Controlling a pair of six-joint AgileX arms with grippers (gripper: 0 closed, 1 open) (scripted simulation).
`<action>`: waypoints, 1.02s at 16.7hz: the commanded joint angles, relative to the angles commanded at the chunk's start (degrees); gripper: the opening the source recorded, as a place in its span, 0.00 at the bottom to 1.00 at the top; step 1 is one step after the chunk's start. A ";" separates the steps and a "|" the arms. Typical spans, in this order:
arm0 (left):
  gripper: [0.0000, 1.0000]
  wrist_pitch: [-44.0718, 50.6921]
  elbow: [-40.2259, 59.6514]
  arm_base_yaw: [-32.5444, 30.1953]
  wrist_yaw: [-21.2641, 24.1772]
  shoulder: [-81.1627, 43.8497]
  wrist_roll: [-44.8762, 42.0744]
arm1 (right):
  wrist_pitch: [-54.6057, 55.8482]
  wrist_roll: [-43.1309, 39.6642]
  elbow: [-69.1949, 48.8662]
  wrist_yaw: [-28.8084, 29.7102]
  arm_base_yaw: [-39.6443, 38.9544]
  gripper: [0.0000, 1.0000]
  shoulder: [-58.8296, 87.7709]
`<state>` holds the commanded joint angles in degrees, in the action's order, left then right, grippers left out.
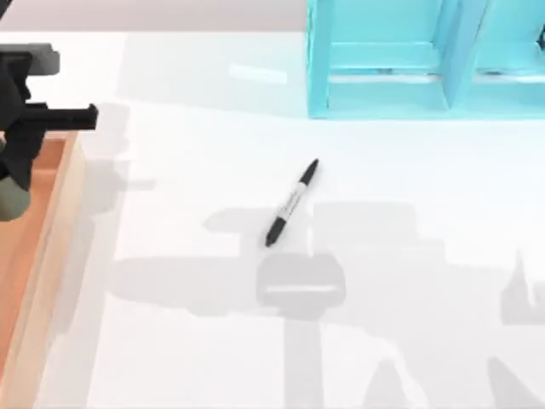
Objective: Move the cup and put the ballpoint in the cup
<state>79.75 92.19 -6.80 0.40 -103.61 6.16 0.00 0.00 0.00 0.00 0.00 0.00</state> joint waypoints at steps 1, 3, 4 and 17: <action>0.00 1.80 1.49 -2.68 -0.13 0.53 2.23 | 0.00 0.00 0.00 0.00 0.00 1.00 0.00; 0.00 4.36 3.68 -6.66 -0.38 1.48 5.74 | 0.00 0.00 0.00 0.00 0.00 1.00 0.00; 0.00 5.07 4.29 -7.74 -0.47 1.79 6.80 | 0.00 0.00 0.00 0.00 0.00 1.00 0.00; 0.00 -4.57 8.17 -15.81 0.83 -11.62 15.00 | 0.00 0.00 0.00 0.00 0.00 1.00 0.00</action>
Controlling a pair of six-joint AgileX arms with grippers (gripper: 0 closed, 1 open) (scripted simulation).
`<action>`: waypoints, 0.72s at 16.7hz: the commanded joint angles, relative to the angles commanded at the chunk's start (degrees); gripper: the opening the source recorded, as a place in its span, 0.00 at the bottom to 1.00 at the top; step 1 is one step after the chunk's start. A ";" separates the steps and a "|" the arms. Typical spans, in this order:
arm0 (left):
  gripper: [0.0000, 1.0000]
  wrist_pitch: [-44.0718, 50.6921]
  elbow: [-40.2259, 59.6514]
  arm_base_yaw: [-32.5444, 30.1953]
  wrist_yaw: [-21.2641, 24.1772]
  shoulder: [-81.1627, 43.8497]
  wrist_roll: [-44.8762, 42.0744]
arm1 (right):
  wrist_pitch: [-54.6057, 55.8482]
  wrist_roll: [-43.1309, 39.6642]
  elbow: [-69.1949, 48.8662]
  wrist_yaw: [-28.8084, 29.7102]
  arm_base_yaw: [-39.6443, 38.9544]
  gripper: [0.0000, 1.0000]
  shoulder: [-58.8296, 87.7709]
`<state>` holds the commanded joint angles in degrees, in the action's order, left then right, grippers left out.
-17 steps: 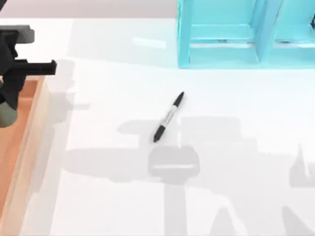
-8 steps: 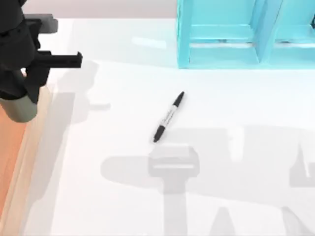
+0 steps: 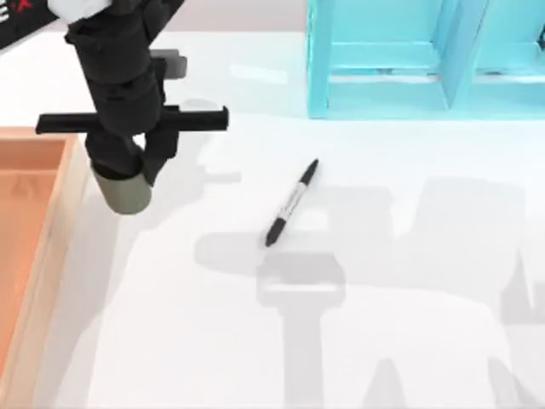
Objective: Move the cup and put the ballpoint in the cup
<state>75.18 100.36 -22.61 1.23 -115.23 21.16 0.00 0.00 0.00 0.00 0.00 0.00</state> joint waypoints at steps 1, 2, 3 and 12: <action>0.00 -1.66 0.50 -1.22 0.19 -2.09 1.15 | 0.00 0.00 0.00 0.00 0.00 1.00 0.00; 0.00 -3.03 0.90 -2.22 0.34 -3.60 2.10 | 0.00 0.00 0.00 0.00 0.00 1.00 0.00; 0.00 -3.93 1.18 -2.90 0.43 -4.51 2.75 | 0.00 0.00 0.00 0.00 0.00 1.00 0.00; 0.00 -9.64 -3.51 -2.58 0.47 -5.29 2.49 | 0.00 0.00 0.00 0.00 0.00 1.00 0.00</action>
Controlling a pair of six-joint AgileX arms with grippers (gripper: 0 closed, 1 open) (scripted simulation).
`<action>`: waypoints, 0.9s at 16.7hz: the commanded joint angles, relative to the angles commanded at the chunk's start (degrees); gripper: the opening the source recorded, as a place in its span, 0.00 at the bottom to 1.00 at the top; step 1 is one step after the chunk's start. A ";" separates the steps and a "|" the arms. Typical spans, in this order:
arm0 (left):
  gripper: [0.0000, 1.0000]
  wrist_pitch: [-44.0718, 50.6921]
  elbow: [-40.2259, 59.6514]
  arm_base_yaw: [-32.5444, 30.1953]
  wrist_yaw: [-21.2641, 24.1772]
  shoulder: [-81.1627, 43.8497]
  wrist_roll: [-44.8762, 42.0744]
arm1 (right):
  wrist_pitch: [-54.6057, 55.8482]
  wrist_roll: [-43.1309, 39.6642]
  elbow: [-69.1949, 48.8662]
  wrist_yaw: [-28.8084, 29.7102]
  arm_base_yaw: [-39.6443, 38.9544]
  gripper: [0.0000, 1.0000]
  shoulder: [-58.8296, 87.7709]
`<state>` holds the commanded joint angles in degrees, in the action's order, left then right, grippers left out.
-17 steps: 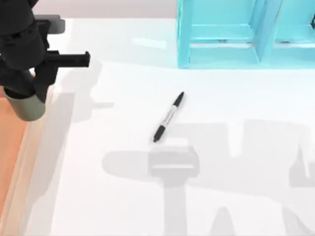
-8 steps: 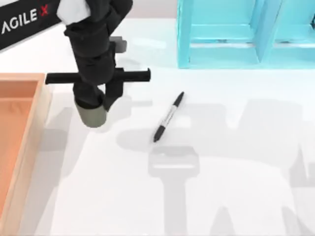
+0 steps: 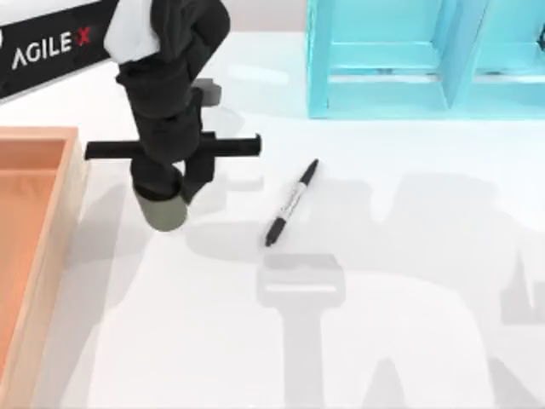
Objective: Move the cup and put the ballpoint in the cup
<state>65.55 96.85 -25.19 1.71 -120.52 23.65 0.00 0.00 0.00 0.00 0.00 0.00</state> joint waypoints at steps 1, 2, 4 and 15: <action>0.00 -1.69 -1.24 0.07 0.00 -0.17 -0.09 | 0.00 0.00 0.00 0.00 0.00 1.00 0.00; 0.00 -3.05 -2.42 0.13 0.00 -0.39 -0.18 | 0.00 0.00 0.00 0.00 0.00 1.00 0.00; 0.00 -4.12 -3.51 0.19 0.01 -0.78 -0.28 | 0.00 0.00 0.00 0.00 0.00 1.00 0.00; 0.60 -4.12 -3.51 0.19 0.01 -0.78 -0.28 | 0.00 0.00 0.00 0.00 0.00 1.00 0.00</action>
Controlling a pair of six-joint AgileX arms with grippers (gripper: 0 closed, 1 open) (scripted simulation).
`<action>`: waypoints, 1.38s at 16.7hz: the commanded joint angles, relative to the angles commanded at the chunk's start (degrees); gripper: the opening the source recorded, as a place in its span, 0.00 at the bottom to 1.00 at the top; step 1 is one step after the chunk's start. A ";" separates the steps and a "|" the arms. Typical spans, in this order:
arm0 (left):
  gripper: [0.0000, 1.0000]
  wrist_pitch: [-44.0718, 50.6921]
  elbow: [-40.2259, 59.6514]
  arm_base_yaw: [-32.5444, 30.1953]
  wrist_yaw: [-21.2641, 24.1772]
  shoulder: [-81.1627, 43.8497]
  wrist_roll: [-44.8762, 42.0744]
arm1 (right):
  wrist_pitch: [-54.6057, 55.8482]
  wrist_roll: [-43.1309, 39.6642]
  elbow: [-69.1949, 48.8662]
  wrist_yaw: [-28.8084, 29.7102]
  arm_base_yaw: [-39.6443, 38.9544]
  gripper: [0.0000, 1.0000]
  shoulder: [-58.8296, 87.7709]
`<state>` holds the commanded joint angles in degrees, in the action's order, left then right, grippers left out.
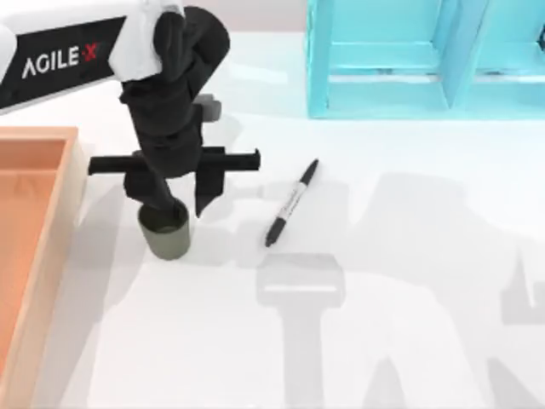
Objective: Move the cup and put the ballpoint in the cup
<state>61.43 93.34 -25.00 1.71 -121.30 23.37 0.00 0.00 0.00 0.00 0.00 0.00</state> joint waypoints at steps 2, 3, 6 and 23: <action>0.75 0.00 0.00 0.00 0.00 0.00 0.00 | 0.00 0.00 0.00 0.00 0.00 1.00 0.00; 0.83 0.00 0.00 0.00 0.00 0.00 0.00 | 0.00 0.00 0.00 0.00 0.00 1.00 0.00; 1.00 0.00 0.00 0.00 0.00 0.00 0.00 | 0.00 0.00 0.00 0.00 0.00 1.00 0.00; 1.00 19.84 21.89 -0.49 0.00 -2.38 0.38 | 0.00 0.00 0.00 0.00 0.00 1.00 0.00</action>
<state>81.27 115.23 -25.49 1.71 -123.68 23.75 0.00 0.00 0.00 0.00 0.00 0.00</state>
